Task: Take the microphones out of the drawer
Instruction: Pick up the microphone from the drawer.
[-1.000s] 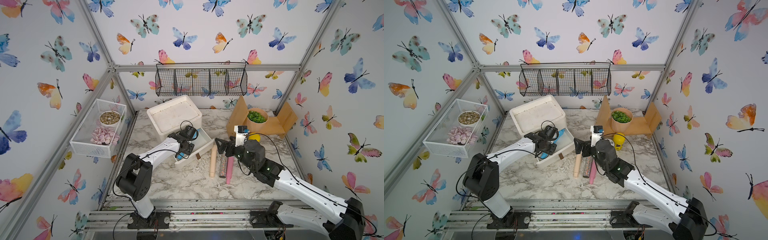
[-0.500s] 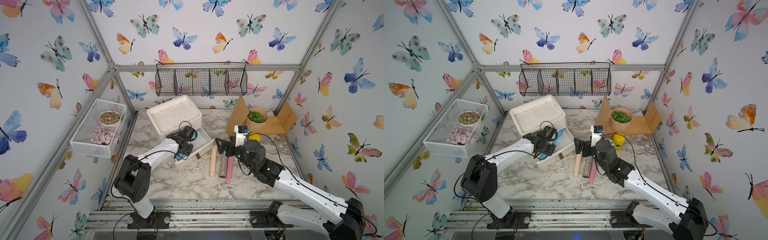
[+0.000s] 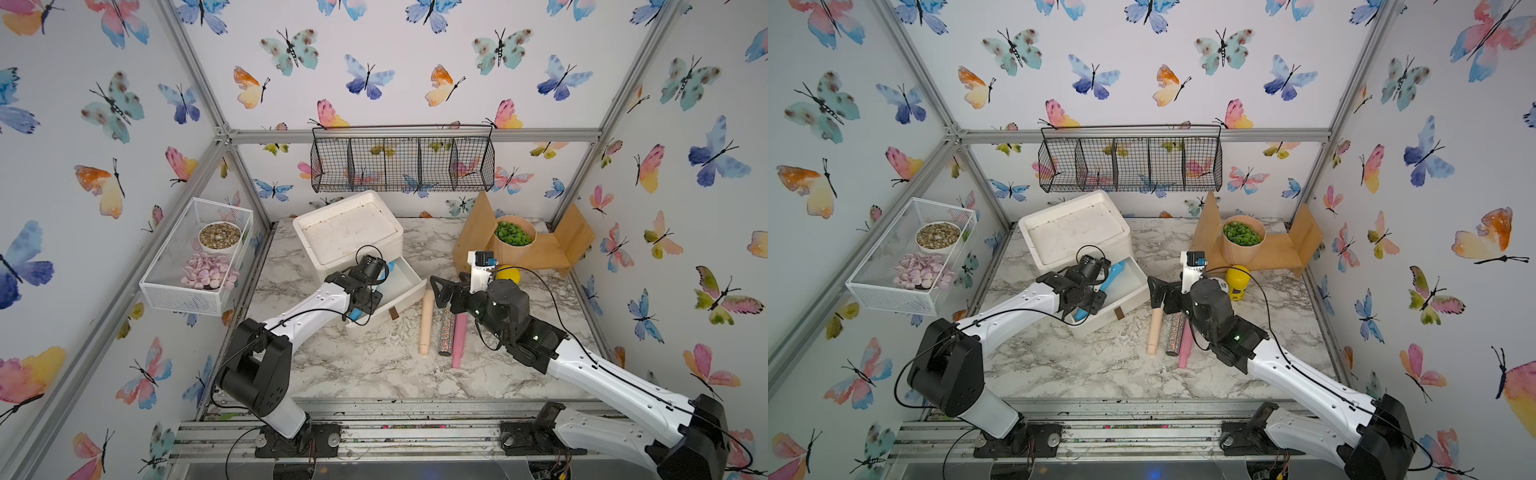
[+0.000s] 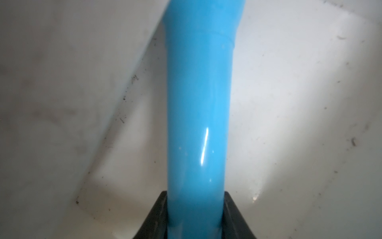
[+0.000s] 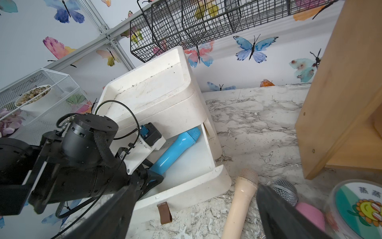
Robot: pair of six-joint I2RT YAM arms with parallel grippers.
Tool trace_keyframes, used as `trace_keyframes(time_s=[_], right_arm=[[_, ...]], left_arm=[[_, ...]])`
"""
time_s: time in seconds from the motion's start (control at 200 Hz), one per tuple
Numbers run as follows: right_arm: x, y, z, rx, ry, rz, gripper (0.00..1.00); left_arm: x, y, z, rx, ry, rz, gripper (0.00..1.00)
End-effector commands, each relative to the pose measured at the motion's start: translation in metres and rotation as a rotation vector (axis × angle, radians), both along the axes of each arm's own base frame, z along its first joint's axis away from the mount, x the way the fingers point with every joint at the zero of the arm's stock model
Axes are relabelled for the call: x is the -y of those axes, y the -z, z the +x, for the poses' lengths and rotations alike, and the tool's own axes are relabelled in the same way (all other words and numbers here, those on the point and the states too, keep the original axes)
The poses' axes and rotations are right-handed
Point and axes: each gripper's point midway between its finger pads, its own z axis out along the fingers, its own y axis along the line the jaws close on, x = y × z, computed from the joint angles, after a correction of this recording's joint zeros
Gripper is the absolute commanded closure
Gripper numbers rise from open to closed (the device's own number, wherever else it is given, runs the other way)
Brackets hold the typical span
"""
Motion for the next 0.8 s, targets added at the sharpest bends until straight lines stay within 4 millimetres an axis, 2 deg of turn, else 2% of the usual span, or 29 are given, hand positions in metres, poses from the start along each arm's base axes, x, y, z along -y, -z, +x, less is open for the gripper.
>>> trace_keyframes(time_s=[0.0, 0.135, 0.165, 0.225, 0.255, 0.44, 0.661, 0.796], right_arm=[[-0.008, -0.014, 0.002, 0.019, -0.021, 0.024, 0.02], [-0.012, -0.019, 0.002, 0.026, -0.033, 0.021, 0.02], [-0.011, -0.02, 0.003, 0.028, -0.031, 0.019, 0.02], [-0.011, -0.022, 0.002, 0.032, -0.032, 0.013, 0.02], [-0.01, -0.023, 0.002, 0.035, -0.031, 0.009, 0.02], [-0.009, -0.026, 0.004, 0.047, -0.026, -0.015, 0.02], [-0.013, -0.025, 0.005, 0.05, -0.035, -0.016, 0.02], [-0.013, -0.023, 0.005, 0.045, -0.036, -0.016, 0.02]], left_arm=[[0.009, -0.012, 0.006, 0.007, 0.1, -0.005, 0.68], [0.02, -0.011, 0.01, -0.018, 0.197, 0.005, 0.68], [0.024, -0.011, 0.009, -0.025, 0.23, 0.001, 0.75], [0.028, -0.011, 0.007, -0.032, 0.282, 0.008, 0.76], [0.028, -0.012, 0.007, -0.029, 0.3, 0.015, 0.79], [0.033, -0.024, -0.002, 0.013, 0.386, -0.009, 0.78], [0.027, -0.028, -0.014, 0.065, 0.403, -0.018, 0.77], [0.024, -0.039, -0.017, 0.116, 0.404, -0.032, 0.77]])
